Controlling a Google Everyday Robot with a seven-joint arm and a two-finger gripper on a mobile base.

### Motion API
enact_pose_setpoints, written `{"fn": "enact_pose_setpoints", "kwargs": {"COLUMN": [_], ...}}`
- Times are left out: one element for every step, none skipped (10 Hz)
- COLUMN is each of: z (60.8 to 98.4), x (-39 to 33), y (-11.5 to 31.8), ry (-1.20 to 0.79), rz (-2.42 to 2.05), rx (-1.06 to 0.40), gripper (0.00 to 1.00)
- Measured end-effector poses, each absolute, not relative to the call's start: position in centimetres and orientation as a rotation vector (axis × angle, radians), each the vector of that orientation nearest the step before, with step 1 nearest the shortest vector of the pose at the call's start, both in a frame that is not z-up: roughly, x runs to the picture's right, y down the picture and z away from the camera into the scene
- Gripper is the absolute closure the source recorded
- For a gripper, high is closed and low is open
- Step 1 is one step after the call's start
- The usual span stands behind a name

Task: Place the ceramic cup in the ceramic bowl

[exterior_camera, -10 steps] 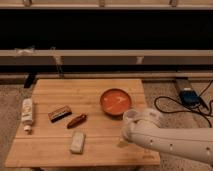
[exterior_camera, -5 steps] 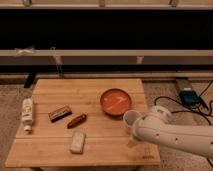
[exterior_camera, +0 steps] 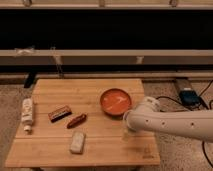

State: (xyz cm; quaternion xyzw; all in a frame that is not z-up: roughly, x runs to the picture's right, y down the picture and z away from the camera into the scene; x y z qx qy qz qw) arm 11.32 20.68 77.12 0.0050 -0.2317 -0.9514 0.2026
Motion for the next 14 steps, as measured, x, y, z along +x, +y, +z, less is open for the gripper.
{"fn": "enact_pose_setpoints", "kwargs": {"z": [78.1, 79.0, 79.4, 79.4, 79.0, 78.1, 76.9, 75.3, 73.6, 71.4, 70.2, 69.2, 68.9, 69.1], "x": [10.9, 10.3, 10.2, 10.6, 10.7, 11.2, 11.5, 12.0, 12.6, 13.1, 13.6, 14.1, 14.5, 14.9], "y": [21.2, 21.7, 22.0, 22.1, 21.8, 21.3, 20.4, 19.2, 17.9, 15.9, 14.6, 13.0, 11.2, 9.3], "ry": [-0.666, -0.675, -0.673, -0.66, -0.647, -0.632, -0.612, -0.592, -0.571, -0.541, -0.521, -0.496, -0.473, -0.451], "rz": [-2.66, -2.665, -2.673, -2.683, -2.692, -2.705, -2.716, -2.733, -2.75, -2.776, -2.791, -2.81, -2.827, -2.845], "rx": [0.008, 0.005, -0.001, -0.021, -0.031, -0.057, -0.077, -0.099, -0.121, -0.141, -0.154, -0.153, -0.137, -0.109], "gripper": [0.4, 0.5, 0.6, 0.72, 0.8, 0.9, 0.98, 1.0, 1.0, 1.0, 1.0, 1.0, 1.0, 1.0]}}
